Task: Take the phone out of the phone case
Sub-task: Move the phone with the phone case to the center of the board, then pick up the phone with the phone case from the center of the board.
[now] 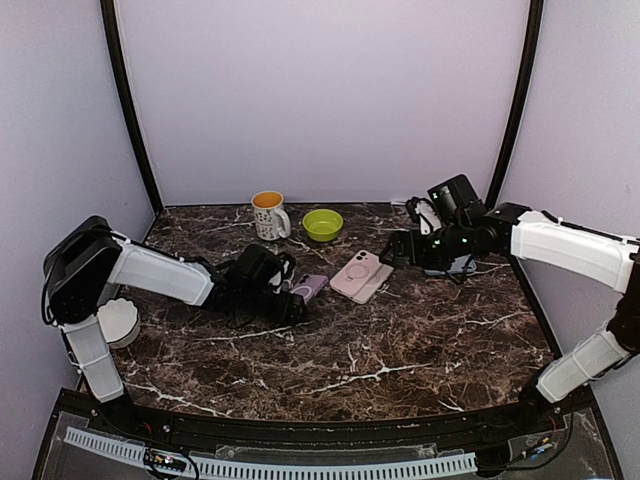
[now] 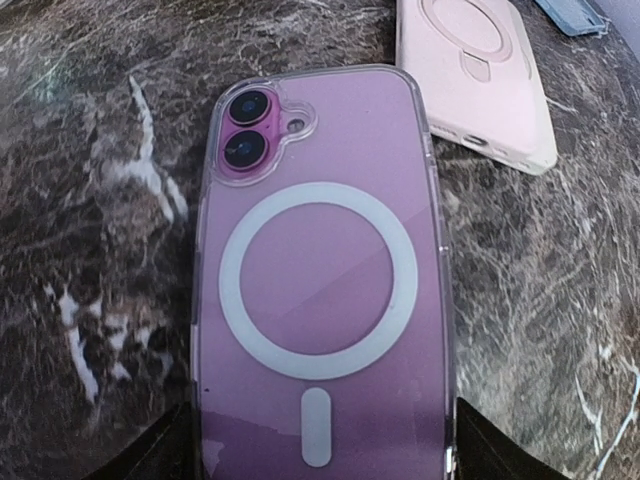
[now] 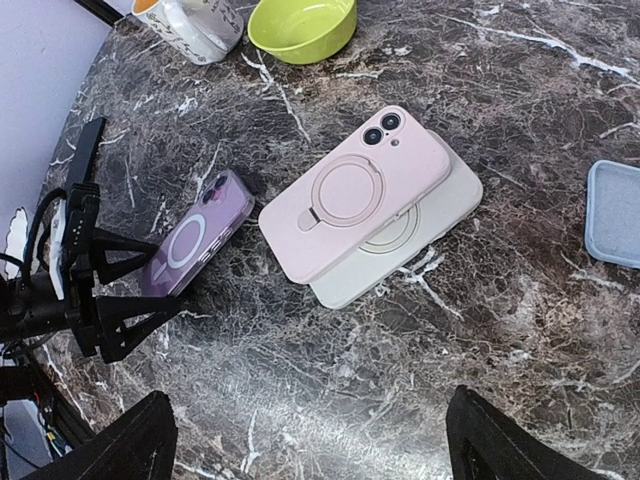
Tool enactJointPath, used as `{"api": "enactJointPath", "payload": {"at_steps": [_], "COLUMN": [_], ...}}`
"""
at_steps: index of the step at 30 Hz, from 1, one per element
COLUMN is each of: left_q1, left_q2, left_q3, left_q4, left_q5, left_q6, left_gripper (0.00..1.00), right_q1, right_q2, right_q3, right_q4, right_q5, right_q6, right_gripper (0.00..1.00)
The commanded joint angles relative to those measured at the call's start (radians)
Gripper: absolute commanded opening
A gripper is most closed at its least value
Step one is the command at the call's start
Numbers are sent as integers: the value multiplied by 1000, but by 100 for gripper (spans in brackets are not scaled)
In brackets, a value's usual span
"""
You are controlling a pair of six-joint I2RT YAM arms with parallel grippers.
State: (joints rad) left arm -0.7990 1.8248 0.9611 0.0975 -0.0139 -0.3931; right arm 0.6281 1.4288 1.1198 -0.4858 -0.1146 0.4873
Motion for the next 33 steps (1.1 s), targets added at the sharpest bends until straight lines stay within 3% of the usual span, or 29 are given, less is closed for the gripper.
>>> {"api": "enactJointPath", "payload": {"at_steps": [1, 8, 15, 33], "left_q1": [-34, -106, -121, -120], "left_q2": [-116, -171, -167, 78], "left_q3": [-66, -126, -77, 229], "left_q4": [-83, -158, -211, -519], "left_q5": [60, -41, -89, -142], "left_q6": [-65, -73, -47, -34], "left_gripper": [67, 80, 98, 99], "right_q1": [8, 16, 18, 18], "right_q2": [-58, -111, -147, -168], "right_q3": [-31, -80, -107, -122], "right_q4": [-3, -5, -11, -19], "right_q5": [3, 13, 25, 39], "right_q6": [23, 44, 51, 46], "right_gripper": [95, 95, 95, 95]}}
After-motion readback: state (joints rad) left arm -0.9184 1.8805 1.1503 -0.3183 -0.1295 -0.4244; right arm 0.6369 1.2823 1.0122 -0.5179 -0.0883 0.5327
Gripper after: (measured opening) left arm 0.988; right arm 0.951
